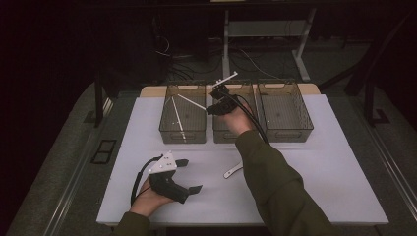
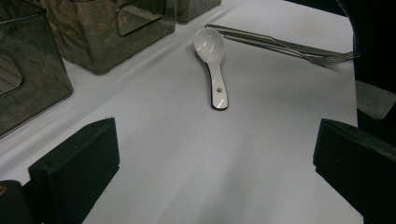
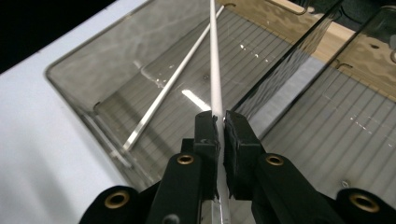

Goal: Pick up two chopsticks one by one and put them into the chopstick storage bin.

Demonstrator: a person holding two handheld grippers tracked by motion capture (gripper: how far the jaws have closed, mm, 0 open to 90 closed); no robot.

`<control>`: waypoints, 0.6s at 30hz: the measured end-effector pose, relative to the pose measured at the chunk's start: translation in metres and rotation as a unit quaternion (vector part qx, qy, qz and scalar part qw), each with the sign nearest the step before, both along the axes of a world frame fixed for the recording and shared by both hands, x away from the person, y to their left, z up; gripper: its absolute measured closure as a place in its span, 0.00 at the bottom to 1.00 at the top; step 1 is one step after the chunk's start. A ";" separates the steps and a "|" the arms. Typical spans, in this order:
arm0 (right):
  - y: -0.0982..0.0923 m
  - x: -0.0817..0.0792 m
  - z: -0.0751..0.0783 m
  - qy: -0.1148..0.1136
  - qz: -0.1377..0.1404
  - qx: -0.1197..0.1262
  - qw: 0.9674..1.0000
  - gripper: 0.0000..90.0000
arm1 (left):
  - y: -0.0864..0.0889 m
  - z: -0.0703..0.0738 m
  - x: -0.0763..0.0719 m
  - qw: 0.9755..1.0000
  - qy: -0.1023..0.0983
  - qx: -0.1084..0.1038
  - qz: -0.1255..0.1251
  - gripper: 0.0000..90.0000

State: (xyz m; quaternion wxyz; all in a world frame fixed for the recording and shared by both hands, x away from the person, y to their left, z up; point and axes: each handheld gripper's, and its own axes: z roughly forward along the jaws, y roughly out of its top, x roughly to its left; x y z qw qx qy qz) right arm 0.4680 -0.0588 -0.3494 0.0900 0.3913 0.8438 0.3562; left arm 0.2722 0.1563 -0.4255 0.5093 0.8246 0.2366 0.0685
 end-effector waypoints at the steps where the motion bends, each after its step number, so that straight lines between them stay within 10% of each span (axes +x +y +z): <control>1: 0.003 0.002 -0.002 0.003 -0.003 -0.003 1.000 0.93 | 0.000 0.000 0.000 1.000 -0.002 0.001 -0.001 0.00; 18: 0.050 0.027 -0.015 0.021 -0.022 -0.018 0.999 0.93 | 0.000 0.001 0.000 1.000 0.000 -0.008 0.000 0.00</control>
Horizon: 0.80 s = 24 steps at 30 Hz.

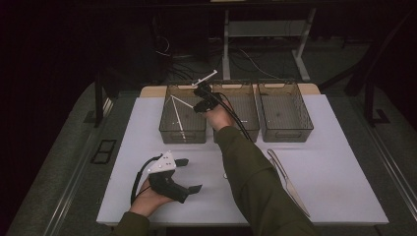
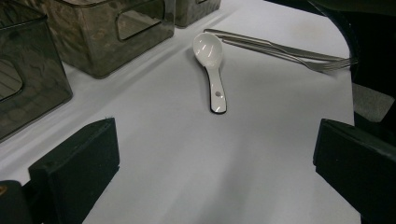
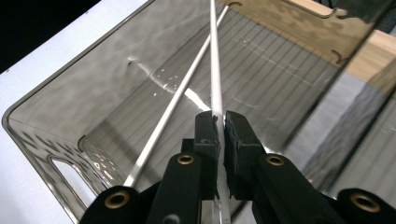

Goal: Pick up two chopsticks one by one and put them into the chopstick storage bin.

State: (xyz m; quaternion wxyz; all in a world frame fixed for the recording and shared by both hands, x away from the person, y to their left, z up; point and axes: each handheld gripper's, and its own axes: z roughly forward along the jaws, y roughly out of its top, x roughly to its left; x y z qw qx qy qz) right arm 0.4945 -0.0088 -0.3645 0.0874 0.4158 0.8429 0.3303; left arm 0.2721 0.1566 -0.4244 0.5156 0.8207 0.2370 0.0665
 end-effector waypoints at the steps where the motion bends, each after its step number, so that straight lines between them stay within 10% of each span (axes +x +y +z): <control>1: 0.001 0.000 -0.001 0.000 0.001 -0.003 1.000 0.93 | 0.000 0.000 0.000 1.000 0.000 -0.001 0.000 0.00; 24: -0.042 -0.023 0.031 -0.024 0.045 0.056 0.997 0.46 | 0.001 -0.001 0.001 1.000 0.002 0.003 0.000 0.00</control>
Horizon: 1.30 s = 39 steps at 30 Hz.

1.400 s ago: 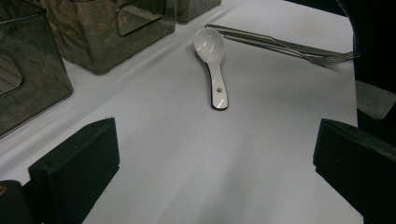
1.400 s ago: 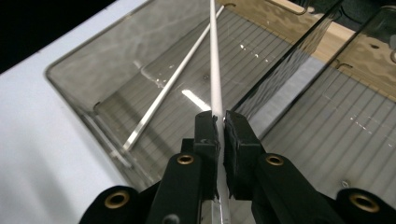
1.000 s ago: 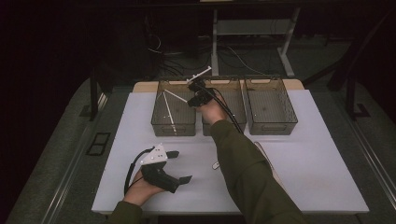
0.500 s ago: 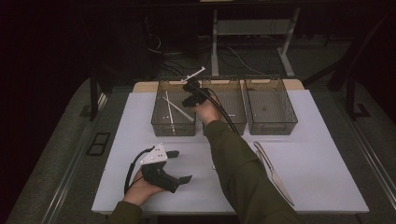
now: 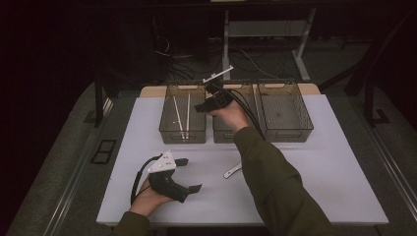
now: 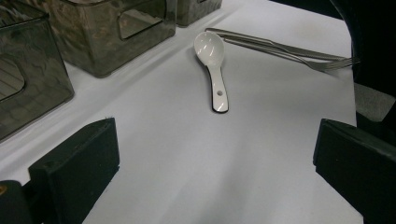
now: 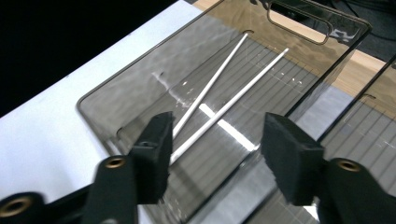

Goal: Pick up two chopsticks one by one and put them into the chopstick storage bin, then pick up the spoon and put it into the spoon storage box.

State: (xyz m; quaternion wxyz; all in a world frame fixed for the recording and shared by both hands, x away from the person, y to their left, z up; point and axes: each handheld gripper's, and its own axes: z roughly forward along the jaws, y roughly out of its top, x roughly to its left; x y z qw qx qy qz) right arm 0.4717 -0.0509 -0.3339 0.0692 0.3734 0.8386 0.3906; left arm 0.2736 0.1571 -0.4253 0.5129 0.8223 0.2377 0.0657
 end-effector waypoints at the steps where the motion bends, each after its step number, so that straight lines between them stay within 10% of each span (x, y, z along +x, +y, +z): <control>1: -0.003 -0.003 0.001 -0.002 0.004 0.001 1.000 0.45 | 0.000 0.000 0.000 1.000 0.000 0.002 -0.001 0.00; 39: -0.136 -0.092 -0.004 -0.030 0.053 0.064 0.996 0.38 | 0.001 -0.001 -0.001 1.000 0.001 0.007 0.009 0.00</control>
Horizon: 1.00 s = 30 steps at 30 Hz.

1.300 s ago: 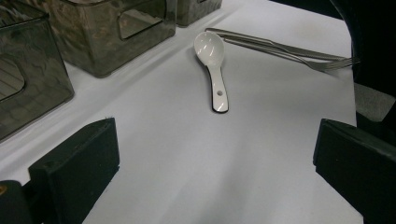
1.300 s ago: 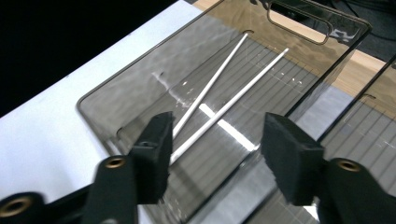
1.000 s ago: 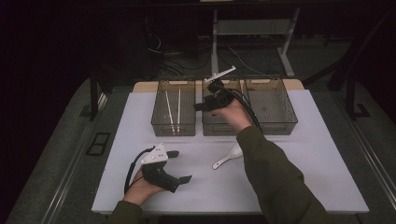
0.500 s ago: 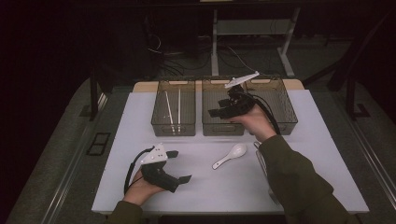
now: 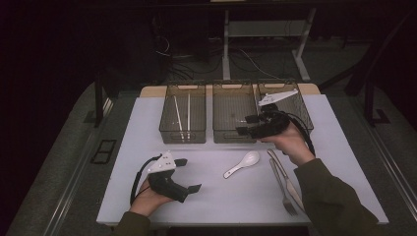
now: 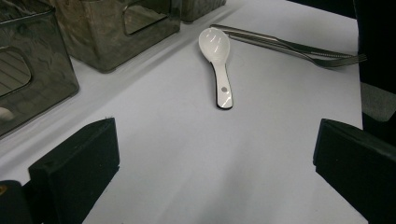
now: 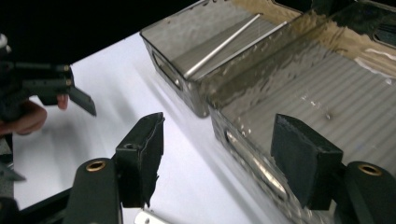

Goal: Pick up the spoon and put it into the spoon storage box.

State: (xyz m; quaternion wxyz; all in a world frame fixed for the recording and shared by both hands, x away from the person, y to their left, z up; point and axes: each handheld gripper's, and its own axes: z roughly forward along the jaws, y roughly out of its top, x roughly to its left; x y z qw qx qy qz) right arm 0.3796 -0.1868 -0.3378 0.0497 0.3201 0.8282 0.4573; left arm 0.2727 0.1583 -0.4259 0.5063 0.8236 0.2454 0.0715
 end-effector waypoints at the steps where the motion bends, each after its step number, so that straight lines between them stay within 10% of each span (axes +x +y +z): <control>1: -0.003 -0.002 -0.001 0.000 0.000 0.001 1.000 0.38 | 0.000 0.000 0.000 1.000 0.000 0.001 0.000 0.00; 30: -0.090 -0.082 -0.061 -0.009 -0.043 -0.015 0.999 0.35 | -0.003 -0.002 0.000 1.000 0.002 0.018 0.004 0.00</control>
